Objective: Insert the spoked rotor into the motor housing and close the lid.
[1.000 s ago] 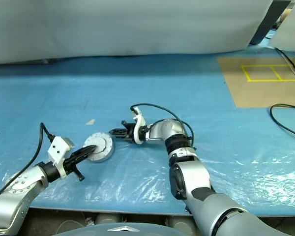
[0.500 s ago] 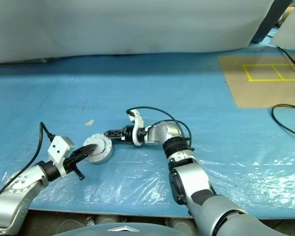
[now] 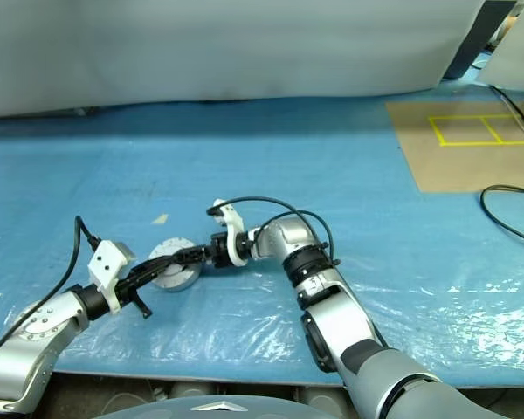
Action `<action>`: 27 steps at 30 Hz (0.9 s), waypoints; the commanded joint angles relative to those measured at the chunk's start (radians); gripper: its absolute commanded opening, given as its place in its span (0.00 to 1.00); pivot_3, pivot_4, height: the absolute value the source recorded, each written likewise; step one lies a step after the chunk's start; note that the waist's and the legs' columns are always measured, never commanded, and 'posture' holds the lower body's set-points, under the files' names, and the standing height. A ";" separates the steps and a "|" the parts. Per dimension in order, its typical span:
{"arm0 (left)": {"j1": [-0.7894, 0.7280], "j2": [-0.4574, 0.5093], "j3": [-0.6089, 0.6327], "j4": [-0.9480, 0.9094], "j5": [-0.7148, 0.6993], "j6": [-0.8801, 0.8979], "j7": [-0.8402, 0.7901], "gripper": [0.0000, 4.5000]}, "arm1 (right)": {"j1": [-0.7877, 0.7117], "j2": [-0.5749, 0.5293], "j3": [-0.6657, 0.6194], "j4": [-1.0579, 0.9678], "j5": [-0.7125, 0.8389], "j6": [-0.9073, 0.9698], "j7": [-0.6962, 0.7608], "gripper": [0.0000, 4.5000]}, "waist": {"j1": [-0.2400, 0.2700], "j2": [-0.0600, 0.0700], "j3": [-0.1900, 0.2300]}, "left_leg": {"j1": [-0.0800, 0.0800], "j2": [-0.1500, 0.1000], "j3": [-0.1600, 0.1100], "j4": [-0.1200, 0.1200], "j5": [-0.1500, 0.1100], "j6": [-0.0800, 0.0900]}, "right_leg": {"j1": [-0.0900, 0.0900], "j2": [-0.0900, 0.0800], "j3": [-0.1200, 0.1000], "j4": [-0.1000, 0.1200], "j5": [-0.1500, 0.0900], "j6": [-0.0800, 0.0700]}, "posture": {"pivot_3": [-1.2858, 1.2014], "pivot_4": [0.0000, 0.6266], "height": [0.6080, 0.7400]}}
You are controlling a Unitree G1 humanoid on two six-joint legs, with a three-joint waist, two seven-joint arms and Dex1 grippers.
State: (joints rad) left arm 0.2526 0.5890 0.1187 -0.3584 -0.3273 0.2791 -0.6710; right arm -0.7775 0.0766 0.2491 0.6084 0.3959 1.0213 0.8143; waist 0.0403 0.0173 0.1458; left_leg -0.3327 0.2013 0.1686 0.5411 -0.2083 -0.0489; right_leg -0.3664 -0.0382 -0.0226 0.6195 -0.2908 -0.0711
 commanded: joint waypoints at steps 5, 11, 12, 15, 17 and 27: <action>0.033 0.006 -0.020 0.033 0.034 0.021 0.004 0.00 | 0.010 0.086 -0.153 0.072 0.086 0.203 -0.071 0.99 | -0.001 -0.001 -0.002 | -0.001 0.000 0.000 -0.001 0.000 0.000 | -0.002 0.000 0.000 -0.001 0.000 0.000 | 0.52 0.24 1.00; 0.030 0.008 -0.026 0.041 0.043 0.012 0.006 0.00 | -0.013 0.105 -0.191 0.069 0.125 0.233 -0.084 0.70 | 0.003 -0.001 -0.002 | -0.004 -0.001 0.000 -0.002 0.000 0.000 | -0.005 0.000 -0.001 -0.001 0.003 0.005 | 0.52 0.24 1.00; 0.030 0.008 -0.027 0.041 0.044 0.012 0.007 0.00 | -0.006 0.100 -0.177 0.061 0.125 0.239 -0.077 0.63 | 0.002 -0.002 -0.001 | -0.004 -0.001 -0.001 -0.002 0.000 -0.001 | -0.005 0.001 -0.001 -0.001 0.003 0.005 | 0.52 0.24 1.00; 0.030 0.007 -0.028 0.041 0.044 0.010 0.009 0.00 | 0.011 0.087 -0.156 0.045 0.124 0.253 -0.070 0.42 | -0.001 -0.002 -0.001 | -0.008 -0.001 -0.001 -0.002 0.000 -0.001 | -0.006 0.001 -0.002 -0.001 0.003 0.005 | 0.52 0.24 1.00; 0.030 0.006 -0.028 0.041 0.045 0.008 0.010 0.00 | 0.021 0.079 -0.145 0.035 0.121 0.260 -0.064 0.33 | -0.002 -0.002 -0.001 | -0.008 0.000 -0.002 -0.002 -0.001 -0.002 | -0.006 0.001 -0.002 -0.001 0.003 0.005 | 0.52 0.24 1.00; 0.038 0.000 -0.027 0.034 0.050 -0.002 0.021 0.00 | 0.012 0.079 -0.163 0.057 0.098 0.226 -0.096 0.25 | -0.002 -0.002 -0.001 | -0.004 0.000 -0.003 -0.001 -0.001 -0.002 | -0.004 0.001 -0.002 -0.001 0.003 0.005 | 0.52 0.24 1.00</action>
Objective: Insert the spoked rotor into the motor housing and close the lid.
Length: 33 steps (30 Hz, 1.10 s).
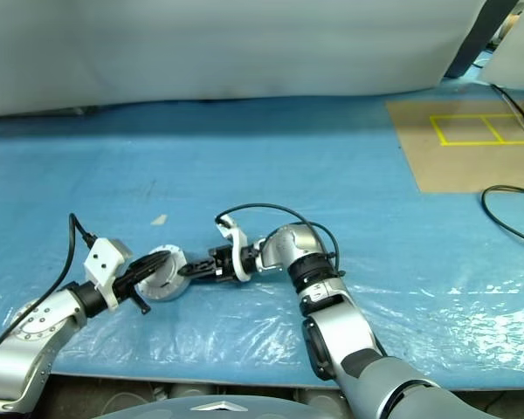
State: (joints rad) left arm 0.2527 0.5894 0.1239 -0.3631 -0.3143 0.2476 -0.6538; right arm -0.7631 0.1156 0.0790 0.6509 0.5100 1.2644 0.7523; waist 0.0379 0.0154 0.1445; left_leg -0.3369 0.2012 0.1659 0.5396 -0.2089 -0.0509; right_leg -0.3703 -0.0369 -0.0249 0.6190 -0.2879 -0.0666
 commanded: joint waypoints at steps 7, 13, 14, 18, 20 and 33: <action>-0.052 -0.111 0.127 0.039 0.015 -0.102 0.162 0.00 | -0.067 0.056 -0.171 0.106 0.069 -0.107 -0.058 0.25 | 0.004 -0.005 0.003 | -0.001 0.001 0.000 0.003 0.000 0.000 | -0.001 0.000 0.000 0.001 0.000 0.000 | 0.52 0.24 1.00; -0.046 -0.223 0.203 -0.022 -0.102 -0.084 0.230 0.00 | -0.129 0.046 -0.260 0.152 0.127 -0.107 -0.044 0.25 | 0.007 -0.014 0.006 | -0.010 0.000 0.000 0.008 0.000 0.000 | -0.008 0.000 -0.001 0.002 0.002 0.000 | 0.52 0.24 1.00; -0.035 -0.237 0.201 -0.037 -0.127 -0.071 0.225 0.00 | -0.133 0.045 -0.271 0.155 0.128 -0.107 -0.045 0.25 | 0.008 -0.016 0.006 | -0.013 0.000 0.000 0.009 0.001 0.000 | -0.012 0.000 -0.001 0.003 0.003 0.000 | 0.52 0.24 1.00; 0.011 -0.304 0.191 -0.083 -0.228 -0.047 0.213 0.00 | -0.144 0.052 -0.342 0.168 0.152 -0.124 -0.074 0.25 | 0.008 -0.017 0.006 | -0.029 0.004 -0.001 0.020 0.001 0.001 | -0.020 0.007 -0.003 0.006 0.004 0.000 | 0.52 0.24 1.00; 0.023 -0.340 0.186 -0.099 -0.288 -0.019 0.225 0.00 | -0.152 0.061 -0.390 0.169 0.181 -0.128 -0.092 0.25 | 0.009 -0.018 0.008 | -0.034 0.005 -0.003 0.025 0.001 0.000 | -0.022 0.011 -0.004 0.006 0.004 -0.001 | 0.52 0.24 1.00; -0.047 -0.473 0.186 -0.102 -0.528 0.065 0.334 0.83 | -0.176 0.089 -0.478 0.127 0.323 -0.088 -0.081 0.25 | 0.011 -0.021 0.011 | -0.029 0.006 -0.013 0.025 -0.001 -0.003 | -0.018 0.012 -0.005 0.006 0.008 -0.003 | 0.52 0.24 1.00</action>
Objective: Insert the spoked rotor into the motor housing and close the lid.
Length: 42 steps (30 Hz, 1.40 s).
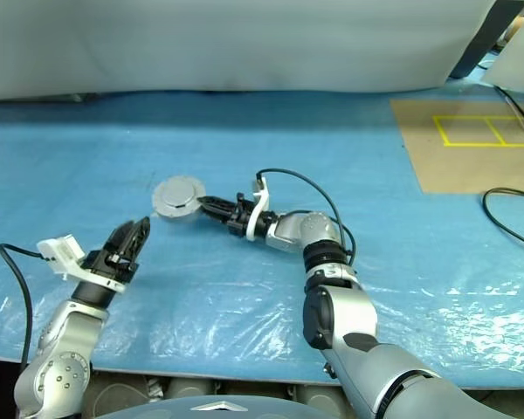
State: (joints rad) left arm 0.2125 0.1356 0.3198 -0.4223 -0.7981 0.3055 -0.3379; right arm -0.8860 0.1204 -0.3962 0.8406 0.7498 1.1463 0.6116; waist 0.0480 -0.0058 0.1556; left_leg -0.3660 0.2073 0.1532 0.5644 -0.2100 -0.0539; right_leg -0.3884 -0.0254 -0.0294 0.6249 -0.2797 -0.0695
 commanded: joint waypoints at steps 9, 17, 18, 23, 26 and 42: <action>-0.040 -0.085 -0.067 -0.053 -0.157 0.078 0.097 0.99 | -0.036 0.083 0.031 -0.113 0.122 0.092 0.107 0.25 | 0.003 0.000 0.000 | -0.002 0.000 -0.002 0.002 0.000 0.000 | 0.000 0.001 -0.001 0.000 0.000 0.000 | 0.52 0.24 1.00; -0.110 -0.126 -0.067 -0.050 -0.284 0.093 0.143 0.99 | 0.016 0.079 0.148 -0.193 0.080 0.123 0.163 0.25 | 0.005 0.000 0.000 | -0.001 0.000 -0.003 0.002 0.000 0.000 | 0.001 0.001 -0.001 0.000 0.001 0.001 | 0.52 0.24 1.00; -0.118 -0.130 -0.066 -0.046 -0.293 0.090 0.148 0.99 | 0.022 0.078 0.160 -0.198 0.074 0.119 0.167 0.25 | 0.005 0.000 0.000 | -0.001 0.000 -0.003 0.002 0.000 0.000 | 0.001 0.001 -0.001 0.000 0.001 0.001 | 0.52 0.24 1.00; -0.142 -0.154 -0.043 -0.036 -0.347 0.073 0.169 0.99 | 0.030 0.069 0.183 -0.199 0.066 0.110 0.182 0.25 | 0.007 -0.001 0.000 | -0.002 0.000 -0.003 0.003 0.000 0.000 | 0.001 0.001 -0.001 0.000 0.001 0.002 | 0.52 0.24 1.00; -0.133 -0.144 -0.054 -0.034 -0.336 0.084 0.164 0.99 | 0.037 0.063 0.205 -0.202 0.063 0.101 0.190 0.25 | 0.005 -0.001 0.000 | -0.002 0.000 -0.004 0.004 0.000 0.000 | 0.001 0.001 -0.001 0.000 0.001 0.002 | 0.52 0.24 1.00; -0.160 -0.164 -0.029 -0.001 -0.378 0.056 0.192 0.60 | 0.042 0.058 0.236 -0.200 0.064 0.084 0.201 0.25 | 0.023 -0.001 0.001 | -0.002 0.000 -0.004 0.007 0.000 0.000 | 0.003 0.001 -0.002 0.001 0.002 0.003 | 0.52 0.24 1.00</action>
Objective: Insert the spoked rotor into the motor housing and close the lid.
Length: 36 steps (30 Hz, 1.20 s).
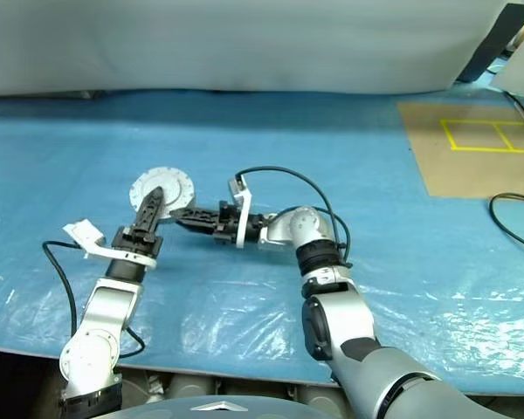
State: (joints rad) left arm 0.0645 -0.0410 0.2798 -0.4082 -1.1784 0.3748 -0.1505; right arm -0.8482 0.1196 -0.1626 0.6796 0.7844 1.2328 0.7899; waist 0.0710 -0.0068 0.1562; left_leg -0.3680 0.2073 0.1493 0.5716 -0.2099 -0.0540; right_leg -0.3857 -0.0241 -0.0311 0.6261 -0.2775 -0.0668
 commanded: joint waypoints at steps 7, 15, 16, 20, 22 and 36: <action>-0.004 0.019 0.001 -0.022 -0.009 -0.012 -0.011 0.59 | 0.006 0.057 0.009 -0.035 0.022 -0.011 0.025 0.25 | -0.001 0.000 0.000 | 0.000 0.000 0.000 0.000 0.000 0.000 | 0.000 0.000 0.000 0.000 0.000 0.000 | 0.52 0.24 1.00; -0.023 -0.016 0.011 -0.028 -0.057 -0.037 0.016 0.59 | 0.021 0.057 0.050 -0.074 0.028 -0.001 0.064 0.47 | -0.001 0.000 0.000 | 0.000 0.000 0.000 0.001 0.000 0.000 | 0.000 0.000 0.000 0.001 0.000 0.000 | 0.52 0.24 1.00; -0.023 -0.017 0.010 -0.026 -0.057 -0.037 0.016 0.59 | 0.024 0.055 0.058 -0.081 0.029 0.000 0.069 0.54 | -0.001 0.000 0.000 | 0.000 0.000 0.000 0.001 0.000 0.000 | 0.000 0.000 0.000 0.001 0.000 0.000 | 0.52 0.24 1.00; -0.028 -0.025 0.011 -0.021 -0.067 -0.043 0.020 0.59 | 0.025 0.058 0.068 -0.085 0.018 -0.021 0.059 0.85 | 0.000 0.000 0.000 | 0.000 0.000 0.000 0.001 0.000 0.000 | 0.000 0.000 0.000 0.000 0.000 0.000 | 0.52 0.24 1.00; -0.032 -0.029 0.012 -0.018 -0.068 -0.044 0.021 0.59 | 0.021 0.059 0.064 -0.072 0.014 -0.033 0.054 0.91 | 0.000 0.000 0.000 | 0.000 0.000 0.000 0.001 0.000 0.000 | 0.000 0.000 0.000 0.001 0.000 0.000 | 0.52 0.24 1.00; -0.156 -0.016 0.228 0.171 -0.030 -0.299 0.103 0.59 | 0.021 0.064 0.067 -0.060 0.009 -0.078 0.031 0.91 | -0.002 0.000 0.000 | 0.000 0.000 -0.001 0.002 0.000 0.000 | 0.001 0.000 0.000 0.001 0.001 0.000 | 0.52 0.24 1.00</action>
State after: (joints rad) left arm -0.0703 -0.0777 0.4686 -0.2392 -1.2221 0.1197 -0.0387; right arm -0.8358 0.1191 -0.0885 0.6310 0.7840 1.1671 0.8204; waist 0.0691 -0.0073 0.1560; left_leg -0.3676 0.2073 0.1487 0.5738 -0.2099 -0.0540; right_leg -0.3848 -0.0238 -0.0311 0.6269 -0.2767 -0.0664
